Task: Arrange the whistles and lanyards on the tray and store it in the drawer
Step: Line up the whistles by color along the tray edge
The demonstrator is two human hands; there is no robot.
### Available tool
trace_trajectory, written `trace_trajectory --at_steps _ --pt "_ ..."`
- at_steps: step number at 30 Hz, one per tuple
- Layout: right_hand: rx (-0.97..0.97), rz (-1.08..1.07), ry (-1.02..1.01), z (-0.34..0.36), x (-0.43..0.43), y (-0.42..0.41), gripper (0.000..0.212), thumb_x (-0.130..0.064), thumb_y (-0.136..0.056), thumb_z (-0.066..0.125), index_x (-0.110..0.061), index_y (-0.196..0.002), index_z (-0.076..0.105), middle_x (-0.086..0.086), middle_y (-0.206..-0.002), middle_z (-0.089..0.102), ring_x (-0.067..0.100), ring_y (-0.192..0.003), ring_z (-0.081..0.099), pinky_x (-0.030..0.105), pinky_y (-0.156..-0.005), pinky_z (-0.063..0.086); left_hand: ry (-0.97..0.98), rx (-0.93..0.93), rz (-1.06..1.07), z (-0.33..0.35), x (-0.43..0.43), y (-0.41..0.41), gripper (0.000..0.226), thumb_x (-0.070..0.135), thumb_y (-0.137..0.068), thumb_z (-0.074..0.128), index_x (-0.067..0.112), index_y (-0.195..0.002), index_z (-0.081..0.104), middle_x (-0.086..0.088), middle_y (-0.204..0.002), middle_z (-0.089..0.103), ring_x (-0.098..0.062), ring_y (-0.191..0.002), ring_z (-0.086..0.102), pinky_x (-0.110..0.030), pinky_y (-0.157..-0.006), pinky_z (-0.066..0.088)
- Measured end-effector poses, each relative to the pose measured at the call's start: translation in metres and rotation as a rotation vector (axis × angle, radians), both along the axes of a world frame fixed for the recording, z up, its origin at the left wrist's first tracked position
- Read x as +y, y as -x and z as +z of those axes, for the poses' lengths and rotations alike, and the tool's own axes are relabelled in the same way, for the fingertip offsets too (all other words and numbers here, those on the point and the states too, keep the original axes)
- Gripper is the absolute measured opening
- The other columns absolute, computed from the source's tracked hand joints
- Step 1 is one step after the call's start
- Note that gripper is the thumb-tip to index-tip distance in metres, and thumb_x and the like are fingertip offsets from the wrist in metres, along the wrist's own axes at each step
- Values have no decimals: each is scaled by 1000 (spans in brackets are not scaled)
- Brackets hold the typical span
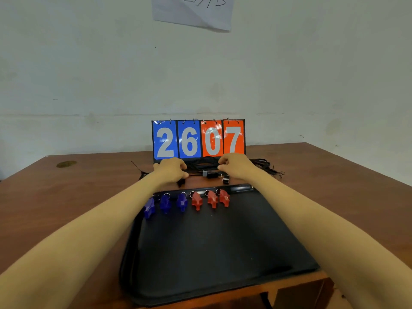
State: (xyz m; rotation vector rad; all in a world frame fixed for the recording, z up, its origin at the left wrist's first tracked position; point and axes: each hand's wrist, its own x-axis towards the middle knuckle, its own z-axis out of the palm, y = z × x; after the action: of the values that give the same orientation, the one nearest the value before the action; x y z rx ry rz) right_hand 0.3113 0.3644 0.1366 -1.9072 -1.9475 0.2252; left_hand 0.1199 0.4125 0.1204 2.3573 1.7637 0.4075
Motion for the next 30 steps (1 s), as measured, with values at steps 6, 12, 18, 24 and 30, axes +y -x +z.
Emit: trace_trajectory --at_steps 6,12,18,24,30 --pt "-322 -20 121 -10 57 18 35 -28 -93 53 -14 -124 55 11 -126 56 30 -117 47 44 -101 42 266 -14 -53 -4 31 6 65 35 -84 65 14 -140 39 -7 -145 41 -25 -133 38 -41 -113 29" --pt "-407 -31 121 -32 70 22 37 -19 -91 55 -17 -128 52 12 -130 51 32 -124 39 50 -103 34 305 -86 -131 -10 32 12 52 35 -87 60 6 -129 54 -9 -128 55 -18 -115 49 -29 -94 36" --pt "-333 -2 -81 -29 53 17 34 -23 -89 59 -20 -123 57 10 -123 55 30 -123 37 44 -101 34 334 -89 -136 -10 27 16 60 32 -82 67 11 -135 48 -6 -141 46 -22 -129 43 -32 -105 32" --pt "-231 29 -255 -23 26 15 35 -28 -90 57 -20 -124 55 6 -121 57 25 -119 42 38 -96 35 276 -171 -88 -19 24 20 69 22 -78 73 8 -138 42 -10 -139 49 -24 -127 47 -35 -107 34" --pt "-167 11 -249 -24 6 6 32 -27 -90 56 -22 -122 56 4 -120 58 23 -117 45 39 -98 35 239 -92 -71 -28 29 22 71 45 -74 72 19 -134 45 -5 -140 47 -25 -130 41 -46 -110 33"
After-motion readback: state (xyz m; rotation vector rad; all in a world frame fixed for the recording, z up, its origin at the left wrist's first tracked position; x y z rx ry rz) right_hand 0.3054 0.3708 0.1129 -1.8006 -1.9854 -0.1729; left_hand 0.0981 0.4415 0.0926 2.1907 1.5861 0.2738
